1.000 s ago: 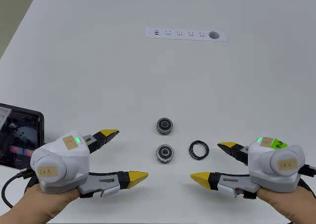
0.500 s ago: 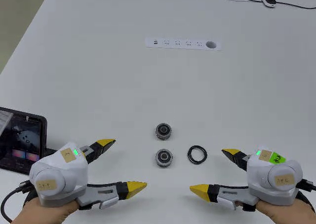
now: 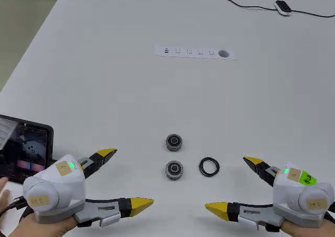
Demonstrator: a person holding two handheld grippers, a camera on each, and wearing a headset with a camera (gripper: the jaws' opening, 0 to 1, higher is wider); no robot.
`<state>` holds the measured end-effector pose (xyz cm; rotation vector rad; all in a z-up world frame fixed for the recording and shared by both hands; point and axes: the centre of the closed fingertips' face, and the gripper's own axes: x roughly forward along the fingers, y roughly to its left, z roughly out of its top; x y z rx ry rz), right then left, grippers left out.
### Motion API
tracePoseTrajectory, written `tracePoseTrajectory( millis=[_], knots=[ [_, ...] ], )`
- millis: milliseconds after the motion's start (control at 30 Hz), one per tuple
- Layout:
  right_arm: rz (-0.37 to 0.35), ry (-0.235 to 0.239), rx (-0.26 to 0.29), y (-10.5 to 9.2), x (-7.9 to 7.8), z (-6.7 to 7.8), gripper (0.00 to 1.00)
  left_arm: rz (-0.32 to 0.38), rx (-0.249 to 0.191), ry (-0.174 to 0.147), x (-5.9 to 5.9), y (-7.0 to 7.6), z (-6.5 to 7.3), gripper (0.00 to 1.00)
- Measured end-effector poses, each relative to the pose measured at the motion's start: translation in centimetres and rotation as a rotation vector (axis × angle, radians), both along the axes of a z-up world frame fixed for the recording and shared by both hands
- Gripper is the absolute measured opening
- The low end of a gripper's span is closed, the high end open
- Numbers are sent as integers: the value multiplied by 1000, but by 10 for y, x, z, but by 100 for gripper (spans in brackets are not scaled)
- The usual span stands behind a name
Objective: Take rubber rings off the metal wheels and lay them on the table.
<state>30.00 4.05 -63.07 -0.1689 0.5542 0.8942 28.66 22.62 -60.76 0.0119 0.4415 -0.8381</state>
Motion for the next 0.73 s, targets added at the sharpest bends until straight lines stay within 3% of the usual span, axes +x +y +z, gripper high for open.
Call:
tracePoseTrajectory(
  millis=[233, 733],
  knots=[
    [15, -31, 24, 0, 2, 7, 99, -3, -20, -5, -1, -2, 2, 95],
    [24, -31, 16, -4, 3, 8, 99, 15, -27, -9, 2, 2, 5, 96]
  ],
)
